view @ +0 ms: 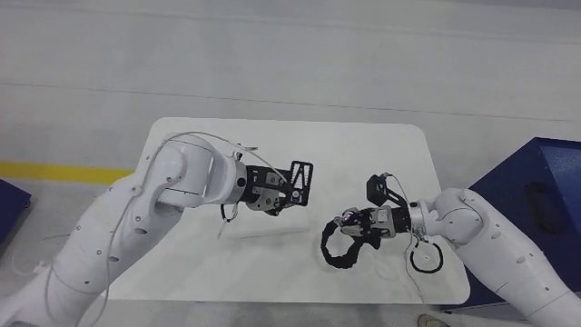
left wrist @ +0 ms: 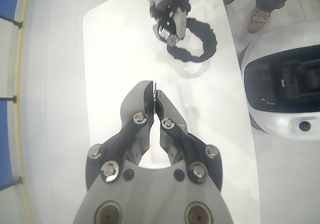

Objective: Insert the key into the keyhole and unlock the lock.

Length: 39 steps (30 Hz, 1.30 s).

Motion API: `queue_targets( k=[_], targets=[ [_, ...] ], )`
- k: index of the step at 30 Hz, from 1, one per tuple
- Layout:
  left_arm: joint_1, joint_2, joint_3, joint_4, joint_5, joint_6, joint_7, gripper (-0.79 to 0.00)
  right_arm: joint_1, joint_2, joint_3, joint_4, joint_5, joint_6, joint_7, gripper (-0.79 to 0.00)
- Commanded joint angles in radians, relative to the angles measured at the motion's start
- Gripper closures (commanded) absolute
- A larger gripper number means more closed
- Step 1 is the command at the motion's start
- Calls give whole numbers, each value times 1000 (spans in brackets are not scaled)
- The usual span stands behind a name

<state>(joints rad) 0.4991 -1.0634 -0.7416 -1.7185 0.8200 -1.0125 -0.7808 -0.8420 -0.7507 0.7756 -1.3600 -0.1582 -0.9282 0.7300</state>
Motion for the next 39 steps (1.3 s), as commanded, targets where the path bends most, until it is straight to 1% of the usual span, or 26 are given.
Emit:
queue_targets(
  k=[1,5,8,10,15,18,20,26,33,39],
  targets=[
    [-40,-1,49,-2,-30,0,33,0,6,-5,-16,-5,18,10,30,0],
    [-118,-3,150,29,-62,0,121,0,24,-16,-46,3,89,3,96,0],
    [-181,-1,241,75,-84,0,214,0,45,-23,-69,26,167,-11,151,0],
    [-221,0,310,97,-82,0,269,0,62,-26,-99,22,199,-3,159,0],
    [-328,-3,472,179,-69,0,323,0,100,-24,-139,53,222,-6,156,0],
    [-377,-9,537,224,-103,0,354,0,114,-24,-141,71,221,-7,155,0],
    [-403,-14,568,252,-106,0,343,0,115,-25,-134,78,207,-11,144,0],
    [-408,-42,571,277,-116,1,292,0,95,-25,-113,65,148,-6,91,0],
    [-392,-73,555,269,-104,98,251,0,71,-23,-91,51,117,-8,56,0],
    [-373,-90,545,256,-76,87,239,0,58,-22,-77,44,112,-12,54,0]
  ],
)
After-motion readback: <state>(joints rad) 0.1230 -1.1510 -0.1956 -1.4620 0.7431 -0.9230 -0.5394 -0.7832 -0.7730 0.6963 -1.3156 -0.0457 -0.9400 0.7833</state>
